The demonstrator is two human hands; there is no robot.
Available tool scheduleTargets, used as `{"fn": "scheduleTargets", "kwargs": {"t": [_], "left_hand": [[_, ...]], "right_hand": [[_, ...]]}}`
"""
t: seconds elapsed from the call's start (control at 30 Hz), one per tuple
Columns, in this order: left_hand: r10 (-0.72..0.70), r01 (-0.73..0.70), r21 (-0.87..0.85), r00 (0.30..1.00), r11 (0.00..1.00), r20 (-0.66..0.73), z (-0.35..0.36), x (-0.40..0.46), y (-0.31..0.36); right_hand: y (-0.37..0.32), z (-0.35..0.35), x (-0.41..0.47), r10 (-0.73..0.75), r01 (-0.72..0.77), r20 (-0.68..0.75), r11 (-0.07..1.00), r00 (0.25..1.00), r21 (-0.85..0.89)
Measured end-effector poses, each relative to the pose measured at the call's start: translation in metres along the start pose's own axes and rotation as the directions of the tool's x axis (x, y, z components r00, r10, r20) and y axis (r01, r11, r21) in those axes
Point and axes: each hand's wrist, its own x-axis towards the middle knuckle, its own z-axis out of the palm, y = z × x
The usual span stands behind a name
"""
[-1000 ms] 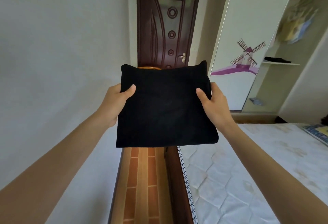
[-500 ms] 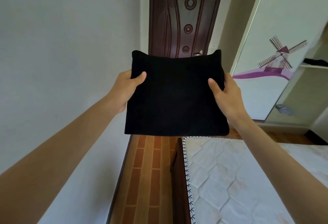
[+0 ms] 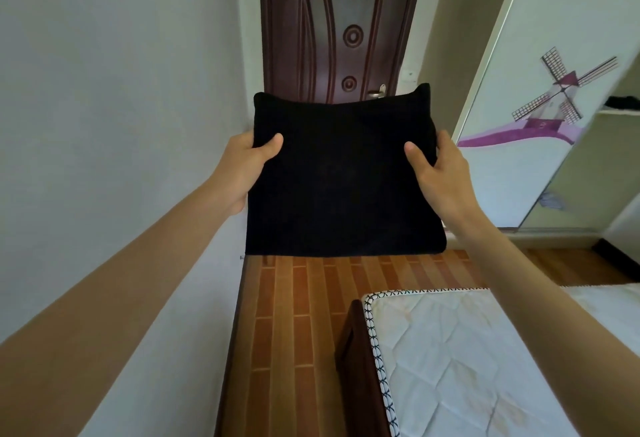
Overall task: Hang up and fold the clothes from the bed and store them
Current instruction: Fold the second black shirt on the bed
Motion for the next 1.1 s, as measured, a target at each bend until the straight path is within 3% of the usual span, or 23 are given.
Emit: {"fn": "scheduleTargets", "kwargs": {"t": [0.27, 0.53, 0.83, 1.1], "left_hand": [[-0.010, 0.008, 0.027, 0.997, 1.000, 0.077, 0.008, 0.127, -0.035], [-0.051, 0.049, 0.055, 0.998, 0.997, 0.043, 0.024, 0.271, -0.087], [-0.102, 0.100, 0.055, 0.994, 0.993, 0.029, 0.090, 0.435, -0.097], [-0.054, 0.044, 0.039, 0.959, 0.998, 0.278, 0.202, 0.541, -0.107]], "right_hand": [[0.057, 0.046, 0.096, 0.063, -0.064, -0.029, 0.997, 0.998, -0.044], [0.128, 0.105, 0.226, 0.064, -0.063, 0.026, 0.997, 0.998, -0.050], [0.192, 0.110, 0.380, 0.067, -0.068, -0.013, 0.996, 0.998, -0.057], [0.255, 0.050, 0.435, 0.126, -0.162, -0.221, 0.974, 0.967, -0.157]]}}
